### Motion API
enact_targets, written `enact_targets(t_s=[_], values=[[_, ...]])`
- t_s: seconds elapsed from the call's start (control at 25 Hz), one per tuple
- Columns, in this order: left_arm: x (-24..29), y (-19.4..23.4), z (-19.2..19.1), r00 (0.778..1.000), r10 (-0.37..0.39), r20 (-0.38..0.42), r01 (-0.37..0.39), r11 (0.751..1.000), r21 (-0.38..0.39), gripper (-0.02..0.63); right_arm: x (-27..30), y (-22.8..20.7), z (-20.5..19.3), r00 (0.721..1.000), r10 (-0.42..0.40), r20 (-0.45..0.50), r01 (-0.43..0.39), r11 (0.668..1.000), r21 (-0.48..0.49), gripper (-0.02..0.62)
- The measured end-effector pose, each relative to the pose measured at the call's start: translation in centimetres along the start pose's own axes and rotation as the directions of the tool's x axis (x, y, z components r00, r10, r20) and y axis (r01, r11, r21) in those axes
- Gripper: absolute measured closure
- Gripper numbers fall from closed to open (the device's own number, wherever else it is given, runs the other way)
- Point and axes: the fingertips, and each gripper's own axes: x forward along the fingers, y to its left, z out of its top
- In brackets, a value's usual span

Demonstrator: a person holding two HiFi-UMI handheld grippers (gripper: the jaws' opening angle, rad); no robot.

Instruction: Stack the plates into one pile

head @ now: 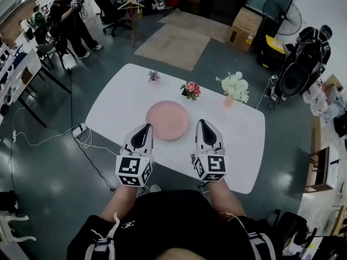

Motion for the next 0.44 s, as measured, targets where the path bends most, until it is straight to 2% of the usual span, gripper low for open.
enact_targets(t_s=[0.24,0.44], values=[[0.4,-0.6,-0.4,1.000,0.000,-0.005,0.000,1.000,0.002,0.594,-0.5,-0.2,-0.1,1.000,0.000,0.003,0.000,0.998,-0.066,0.583],[1.1,-1.1,-0.9,1.000,0.013,-0.023,-0.013,1.000,0.007,0.594,-0.5,-0.9,0.0,1.000,0.004,0.008,-0.004,0.999,-0.046,0.583]])
